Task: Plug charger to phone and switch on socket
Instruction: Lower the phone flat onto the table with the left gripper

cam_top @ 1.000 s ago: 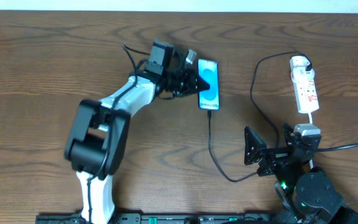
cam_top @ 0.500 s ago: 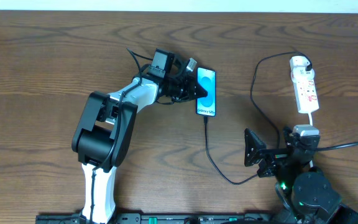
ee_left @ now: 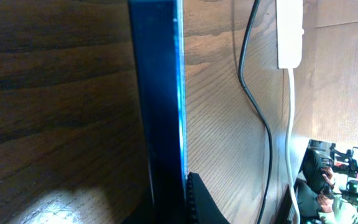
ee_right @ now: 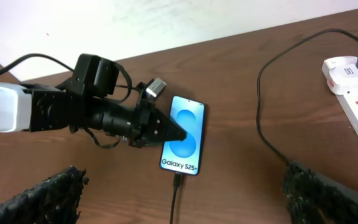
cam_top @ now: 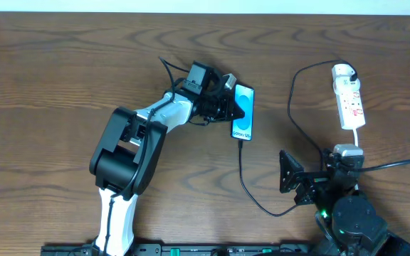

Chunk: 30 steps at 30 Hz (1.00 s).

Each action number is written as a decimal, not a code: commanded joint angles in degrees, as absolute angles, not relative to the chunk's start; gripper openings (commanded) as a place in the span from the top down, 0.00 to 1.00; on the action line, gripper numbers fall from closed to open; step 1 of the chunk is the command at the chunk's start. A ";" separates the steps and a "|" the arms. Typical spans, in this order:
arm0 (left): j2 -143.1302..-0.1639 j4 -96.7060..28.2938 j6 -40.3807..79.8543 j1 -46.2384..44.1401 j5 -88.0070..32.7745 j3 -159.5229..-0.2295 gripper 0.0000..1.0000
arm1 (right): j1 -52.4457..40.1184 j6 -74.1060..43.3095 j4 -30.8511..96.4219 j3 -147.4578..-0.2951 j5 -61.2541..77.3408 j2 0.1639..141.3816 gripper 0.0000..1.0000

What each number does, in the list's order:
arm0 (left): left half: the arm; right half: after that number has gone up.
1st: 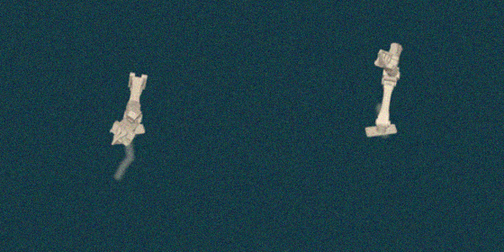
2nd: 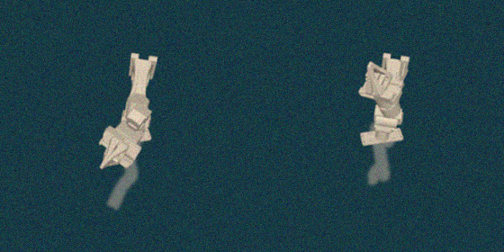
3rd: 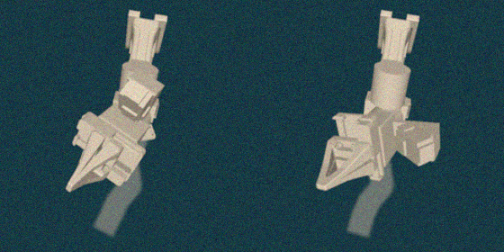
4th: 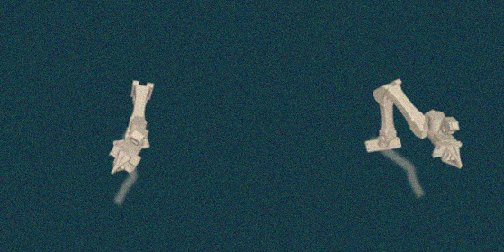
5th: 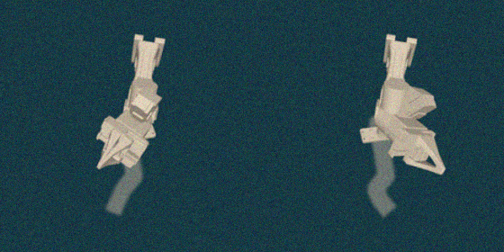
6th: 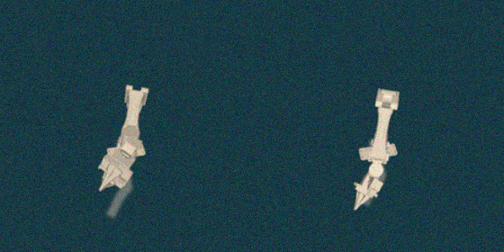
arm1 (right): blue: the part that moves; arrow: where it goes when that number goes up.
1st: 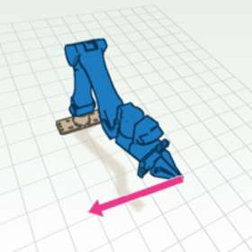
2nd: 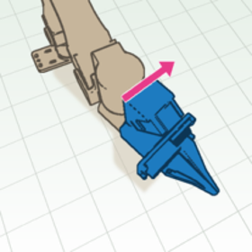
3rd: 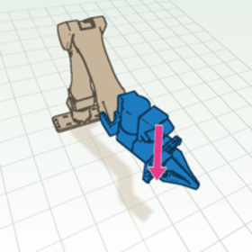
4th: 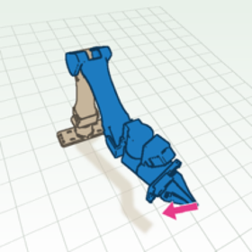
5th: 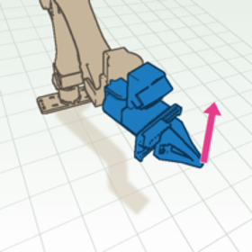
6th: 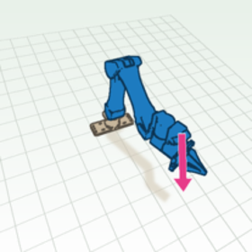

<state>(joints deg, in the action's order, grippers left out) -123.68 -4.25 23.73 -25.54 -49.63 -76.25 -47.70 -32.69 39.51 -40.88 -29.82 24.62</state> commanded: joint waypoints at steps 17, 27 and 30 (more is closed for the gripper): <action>-124.42 -5.98 30.76 -25.21 -39.35 -77.84 0.84 | -47.57 -34.30 40.07 -41.67 -27.90 24.64 0.01; -124.42 -6.57 30.57 -25.21 -39.31 -77.84 0.72 | -47.57 -34.30 40.12 -41.67 -27.88 24.64 0.01; -124.42 -7.51 30.22 -25.21 -37.34 -77.84 0.69 | -47.57 -34.30 40.10 -41.65 -27.90 24.64 0.01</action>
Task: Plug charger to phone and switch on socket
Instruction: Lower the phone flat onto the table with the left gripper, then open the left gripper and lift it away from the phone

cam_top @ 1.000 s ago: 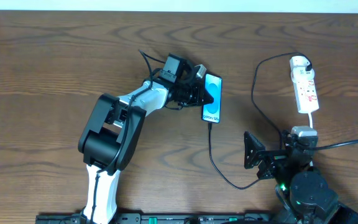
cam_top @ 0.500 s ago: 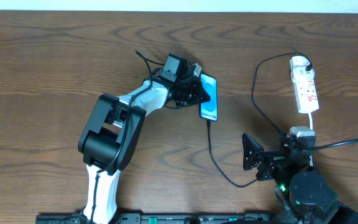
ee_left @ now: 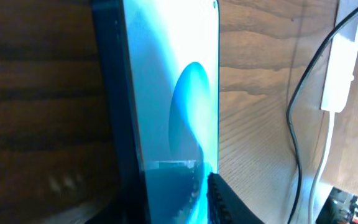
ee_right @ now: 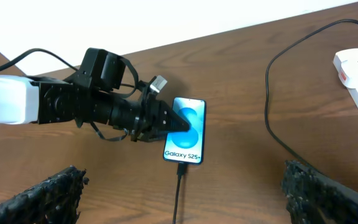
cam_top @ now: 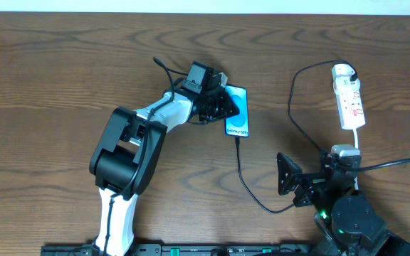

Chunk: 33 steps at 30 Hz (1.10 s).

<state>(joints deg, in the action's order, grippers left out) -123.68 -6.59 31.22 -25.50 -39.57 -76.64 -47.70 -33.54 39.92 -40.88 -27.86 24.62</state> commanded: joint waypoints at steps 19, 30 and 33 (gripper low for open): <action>-124.42 -13.19 26.68 -25.21 -27.55 -77.84 0.63 | -47.57 -34.28 40.21 -41.56 -27.88 24.64 0.01; -124.22 -13.72 25.08 -23.44 -27.35 -77.87 0.60 | -47.57 -34.26 41.39 -41.54 -27.90 24.69 0.01; -123.44 -14.59 25.08 -21.63 -27.35 -77.87 0.54 | -47.57 -34.26 42.22 -41.52 -27.92 24.75 0.01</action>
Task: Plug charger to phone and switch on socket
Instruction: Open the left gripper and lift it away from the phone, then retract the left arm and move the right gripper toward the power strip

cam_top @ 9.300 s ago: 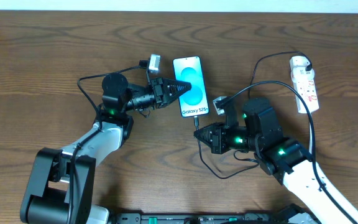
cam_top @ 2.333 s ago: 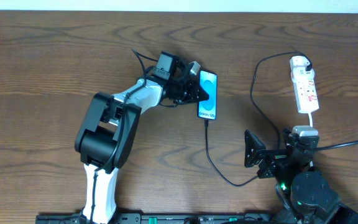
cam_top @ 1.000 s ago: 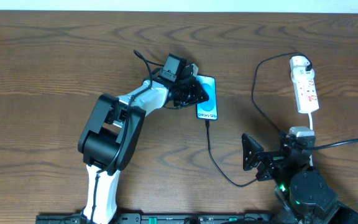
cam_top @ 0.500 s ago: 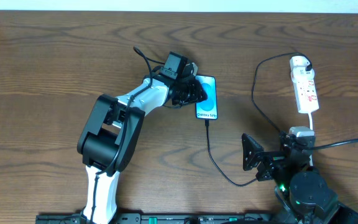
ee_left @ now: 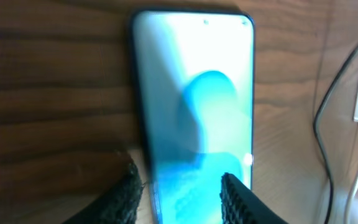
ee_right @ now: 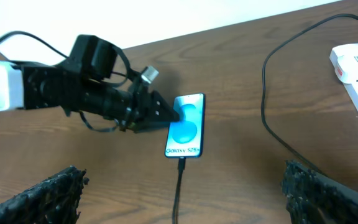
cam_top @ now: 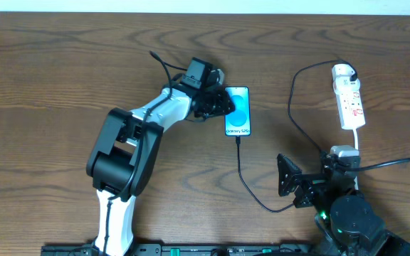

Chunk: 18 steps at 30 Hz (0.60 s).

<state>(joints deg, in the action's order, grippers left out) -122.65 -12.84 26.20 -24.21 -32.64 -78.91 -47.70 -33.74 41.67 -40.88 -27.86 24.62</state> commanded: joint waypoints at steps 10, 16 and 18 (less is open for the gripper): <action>-114.39 -23.49 18.65 -10.96 -27.33 -77.87 0.48 | -47.57 -34.28 42.63 -41.50 -27.18 24.75 0.01; -103.83 -33.82 13.89 -3.18 -24.23 -77.87 0.48 | -47.57 -34.28 42.09 -41.50 -25.36 24.75 0.01; -99.11 -38.24 13.69 -0.56 -20.49 -77.87 0.48 | -47.57 -34.28 41.95 -41.47 -25.56 24.82 0.01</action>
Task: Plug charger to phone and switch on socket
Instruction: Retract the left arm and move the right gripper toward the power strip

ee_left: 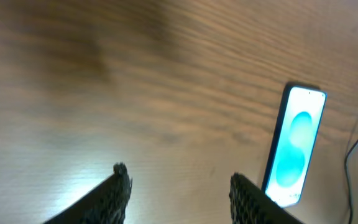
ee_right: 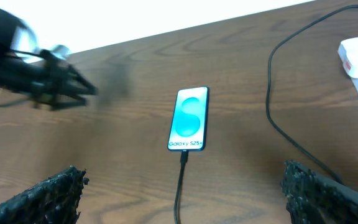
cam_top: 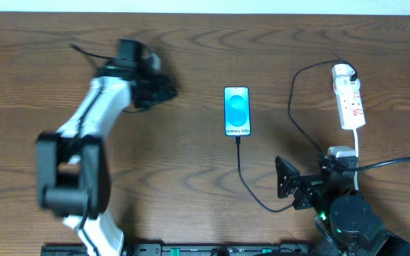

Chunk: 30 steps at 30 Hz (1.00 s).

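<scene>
The phone lies flat on the table, screen lit, with the black charger cable plugged into its near end. It also shows in the left wrist view as the phone and in the right wrist view as the phone. The cable runs on to the white socket strip at the far right. My left gripper is open, well left of the phone, holding nothing; its fingers stand apart. My right gripper is open near the table's front right, empty.
A white lead runs from the socket strip toward the right arm's base. The left arm stretches over the left half of the wooden table.
My left gripper has let go of the phone and moved well to the left, now open over bare wood. The phone lies flat and straight. The right arm has not moved.
My left gripper first held the phone tilted on its edge, cable plugged in. Then the phone sat lower and flatter in its grip. Then it lay flat with the fingers at its side. Now the gripper is away to the left, open.
</scene>
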Each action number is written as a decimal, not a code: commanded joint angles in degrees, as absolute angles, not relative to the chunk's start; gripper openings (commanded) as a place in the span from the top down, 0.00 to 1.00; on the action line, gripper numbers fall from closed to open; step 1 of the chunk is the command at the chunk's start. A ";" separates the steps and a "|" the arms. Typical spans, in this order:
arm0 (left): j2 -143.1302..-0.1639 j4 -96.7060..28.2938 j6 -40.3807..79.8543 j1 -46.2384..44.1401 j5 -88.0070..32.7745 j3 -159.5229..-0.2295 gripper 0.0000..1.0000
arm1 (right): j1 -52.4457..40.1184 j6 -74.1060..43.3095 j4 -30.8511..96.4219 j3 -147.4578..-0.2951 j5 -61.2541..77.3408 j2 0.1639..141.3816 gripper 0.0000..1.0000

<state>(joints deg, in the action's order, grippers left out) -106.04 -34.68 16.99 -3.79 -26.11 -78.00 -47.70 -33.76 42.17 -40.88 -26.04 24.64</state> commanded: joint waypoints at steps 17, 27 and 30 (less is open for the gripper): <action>-56.14 -55.00 12.93 4.27 -13.82 -74.43 0.48 | -46.83 -35.48 34.63 -41.45 -32.86 47.31 0.01; -32.69 -61.56 12.91 4.10 -13.23 -66.81 0.02 | -39.00 -43.68 29.58 -41.45 -26.04 61.23 0.01; -29.39 -65.14 12.91 4.10 -10.61 -66.70 0.02 | -36.05 -43.68 29.02 -41.45 -23.24 63.40 0.01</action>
<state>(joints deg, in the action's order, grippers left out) -31.97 -63.11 13.41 4.27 -13.96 -67.46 -38.92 -41.80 29.30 -40.91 -26.81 61.56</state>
